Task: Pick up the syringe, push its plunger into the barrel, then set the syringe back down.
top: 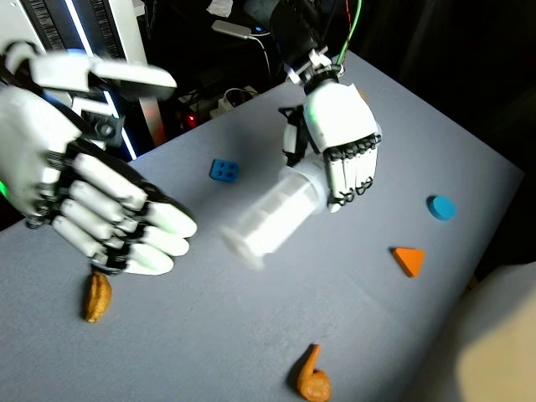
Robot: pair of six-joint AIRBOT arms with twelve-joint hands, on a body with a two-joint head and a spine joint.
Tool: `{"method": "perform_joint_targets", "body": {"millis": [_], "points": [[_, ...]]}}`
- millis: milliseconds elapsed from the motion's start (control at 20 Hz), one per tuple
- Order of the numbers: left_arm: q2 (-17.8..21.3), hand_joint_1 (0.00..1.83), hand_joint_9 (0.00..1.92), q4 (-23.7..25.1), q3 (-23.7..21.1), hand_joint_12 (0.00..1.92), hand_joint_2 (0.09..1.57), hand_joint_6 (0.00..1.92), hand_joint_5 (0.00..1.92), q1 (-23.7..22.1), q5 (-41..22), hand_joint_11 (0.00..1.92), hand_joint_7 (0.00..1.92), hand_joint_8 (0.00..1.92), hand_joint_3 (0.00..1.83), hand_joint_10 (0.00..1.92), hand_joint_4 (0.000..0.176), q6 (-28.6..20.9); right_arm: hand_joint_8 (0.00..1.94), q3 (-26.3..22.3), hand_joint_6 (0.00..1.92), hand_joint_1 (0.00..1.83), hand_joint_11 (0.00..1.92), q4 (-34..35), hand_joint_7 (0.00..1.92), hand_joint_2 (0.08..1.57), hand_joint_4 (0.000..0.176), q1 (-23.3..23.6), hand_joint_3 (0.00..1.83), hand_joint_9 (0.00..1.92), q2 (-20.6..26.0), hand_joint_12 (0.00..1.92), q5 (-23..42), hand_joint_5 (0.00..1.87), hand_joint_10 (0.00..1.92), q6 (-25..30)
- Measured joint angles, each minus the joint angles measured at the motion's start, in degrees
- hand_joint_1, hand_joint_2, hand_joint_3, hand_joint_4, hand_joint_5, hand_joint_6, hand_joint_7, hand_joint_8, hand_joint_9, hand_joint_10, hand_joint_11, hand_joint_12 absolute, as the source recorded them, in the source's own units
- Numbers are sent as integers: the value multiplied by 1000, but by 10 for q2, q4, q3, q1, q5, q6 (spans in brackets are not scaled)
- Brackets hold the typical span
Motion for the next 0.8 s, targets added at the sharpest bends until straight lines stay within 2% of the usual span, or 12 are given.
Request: {"method": "perform_joint_targets", "body": {"millis": [50, 150, 300, 450, 650, 800], "points": [[3, 1379, 890, 1, -1, 971, 1106, 899, 939, -5, 3, 852, 1040, 937, 0, 1226, 0, 0, 0, 0, 1, 0, 0, 27, 120, 1094, 6, 0, 0, 73, -1, 585, 1, 73, 0, 3], [14, 1379, 906, 6, -8, 1002, 1102, 861, 967, -19, 8, 849, 1027, 946, 0, 1216, 0, 4, 5, 0, 3, 0, 0, 76, 144, 1095, 6, 0, 0, 94, -9, 650, 1, 79, 6, 15], [16, 1381, 925, 12, -11, 990, 1097, 817, 995, -25, 7, 872, 1018, 945, 0, 1206, 0, 6, 3, 0, 3, 0, 0, 68, 144, 1095, 5, 5, 0, 91, -19, 661, -2, 83, 2, 28], [16, 1381, 929, 33, -13, 984, 1097, 829, 981, -25, 20, 871, 1026, 942, 0, 1197, 0, 7, 1, 1, 1, 0, 0, 74, 135, 1095, 6, 8, 0, 81, -36, 594, -12, 75, 1, 44], [16, 1381, 920, 67, -12, 946, 1099, 838, 976, -16, 43, 860, 1026, 952, 0, 1199, 0, 0, 0, 19, 1, 0, 0, 74, 133, 1095, 5, 25, 0, 90, -60, 682, -31, 73, 3, 49], [16, 1380, 912, 72, -5, 953, 1098, 842, 987, -11, 45, 873, 1024, 953, 0, 1197, 0, -3, 1, 24, 1, 0, 0, 75, 104, 1095, 6, 32, 0, 63, -75, 612, -28, 59, 2, 69]]}}
